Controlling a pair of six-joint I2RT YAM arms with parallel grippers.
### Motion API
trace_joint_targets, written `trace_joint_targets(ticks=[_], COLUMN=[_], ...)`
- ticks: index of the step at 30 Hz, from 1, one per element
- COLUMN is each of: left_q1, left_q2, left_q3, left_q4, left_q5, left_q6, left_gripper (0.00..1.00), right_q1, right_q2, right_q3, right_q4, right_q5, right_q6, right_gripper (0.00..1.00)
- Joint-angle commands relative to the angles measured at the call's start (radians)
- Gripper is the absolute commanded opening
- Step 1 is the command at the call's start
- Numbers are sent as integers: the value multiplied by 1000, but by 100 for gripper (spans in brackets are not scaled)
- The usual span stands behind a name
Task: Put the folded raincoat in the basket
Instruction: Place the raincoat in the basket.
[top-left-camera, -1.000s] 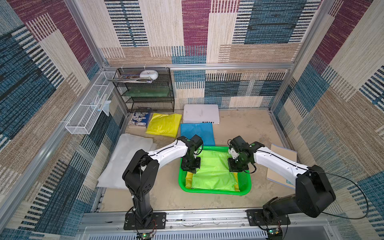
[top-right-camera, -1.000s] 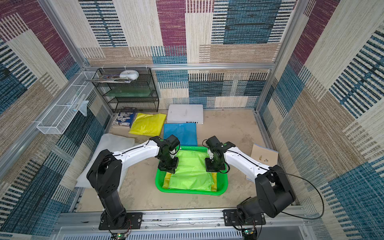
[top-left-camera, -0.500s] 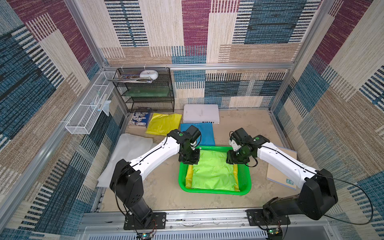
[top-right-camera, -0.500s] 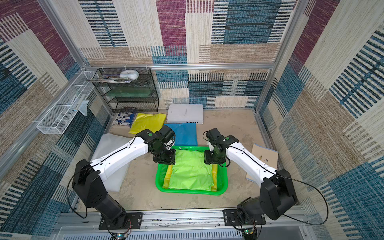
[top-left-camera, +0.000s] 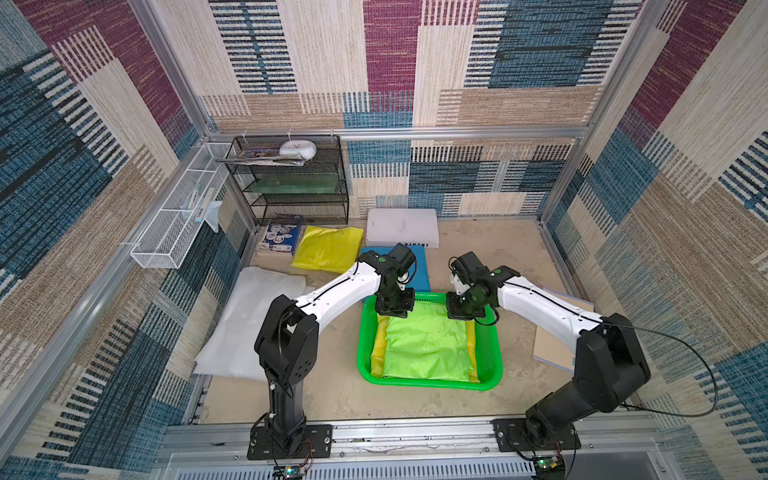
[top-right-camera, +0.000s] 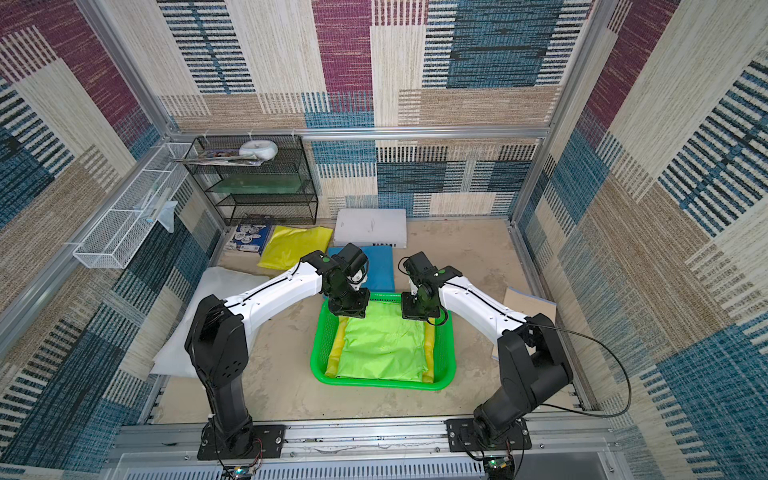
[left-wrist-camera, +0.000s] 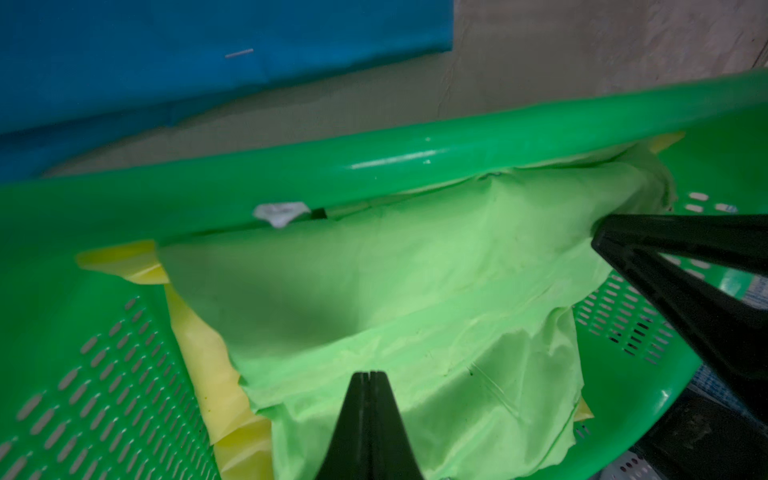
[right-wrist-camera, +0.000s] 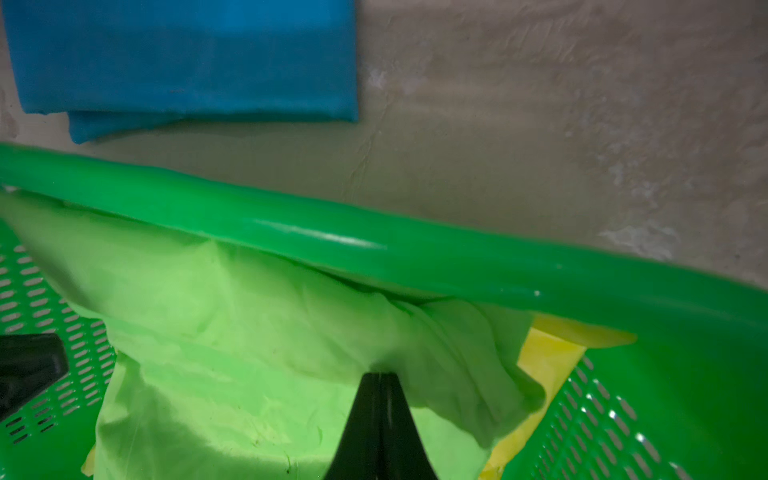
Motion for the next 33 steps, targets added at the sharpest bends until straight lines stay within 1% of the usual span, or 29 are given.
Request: trace_joint_targets(ticks=[1,4,7,12,14,16,18,20,22,24,25,29,33], left_q1=[14,15,23,38,39,40,35,23,-11,-47,-66,-97,-97], left_q2=[24,29,42,57,26,-40,-129,-220,-295,-339,-353,-383,-360], left_q3=[-4,-20,-36,-52,-60,-71,-100,-146,-220,-282,-317,-440,-520], left_q4=[16,21,27,17,7,-3,-3,13,46,65,71,122,164], left_q5=[-47,-108,-146,-115,-114,-104,-58,16,108,152,156,151,135], left_q6=[5,-7,-13,-5,-5,-7,-12,-21,-30,-38,-46,-75,-93], left_gripper=[0,0,0,0,0,0,0,1,2,1,1,0,0], right_q1=[1,1,1,1,2,3,3,7,11,20,27,73,91], right_q2=[33,54,78,64,32,-27,-98,-161,-235,-287,-303,-328,-288], right_q3=[13,6,3,5,18,20,11,-14,-86,-169,-206,-322,-378], right_q4=[29,45,47,47,40,34,15,-2,19,52,61,113,104], right_q5=[67,95,125,122,73,16,-39,-121,-239,-309,-333,-361,-302], right_q6=[15,20,26,12,-9,-20,-25,-28,-16,23,39,80,83], right_gripper=[6,5,4,5,8,11,15,16,15,13,12,10,8])
